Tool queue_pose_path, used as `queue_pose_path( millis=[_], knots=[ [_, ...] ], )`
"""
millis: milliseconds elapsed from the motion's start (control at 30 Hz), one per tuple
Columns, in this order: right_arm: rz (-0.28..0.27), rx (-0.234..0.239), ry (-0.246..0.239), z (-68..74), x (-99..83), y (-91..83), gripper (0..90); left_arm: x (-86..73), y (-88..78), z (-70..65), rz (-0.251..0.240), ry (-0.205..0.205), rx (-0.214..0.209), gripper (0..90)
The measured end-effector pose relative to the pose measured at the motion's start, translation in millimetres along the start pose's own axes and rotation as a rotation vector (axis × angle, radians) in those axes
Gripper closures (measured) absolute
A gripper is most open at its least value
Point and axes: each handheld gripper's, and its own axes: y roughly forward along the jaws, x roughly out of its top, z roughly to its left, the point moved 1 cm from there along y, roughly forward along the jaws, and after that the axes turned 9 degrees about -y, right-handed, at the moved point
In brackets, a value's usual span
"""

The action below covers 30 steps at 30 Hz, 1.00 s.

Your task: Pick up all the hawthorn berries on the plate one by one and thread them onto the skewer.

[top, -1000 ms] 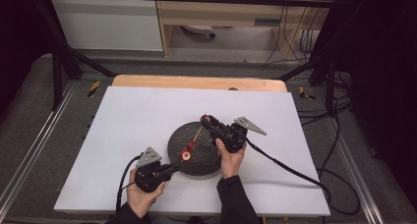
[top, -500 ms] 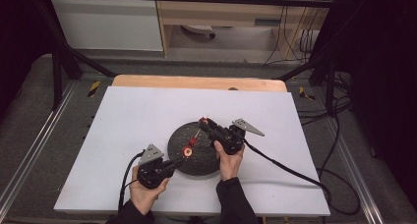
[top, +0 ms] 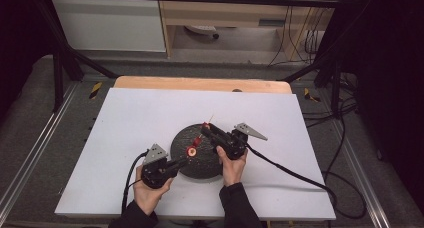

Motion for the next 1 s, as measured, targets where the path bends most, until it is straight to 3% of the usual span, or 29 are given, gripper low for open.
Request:
queue_pose_path(
  millis=[733,1000],
  knots=[
    [0.049,0.02,-0.009,4.2,-7.8,-1.8,61.0,-3.0,4.1,4.1,0.003,0.017,-0.011,88.2],
    [0.097,0.015,-0.046,2.8,-1.9,-5.7,50.8,-6.1,0.2,5.4,0.007,0.033,-0.02,88.2]
  ],
)
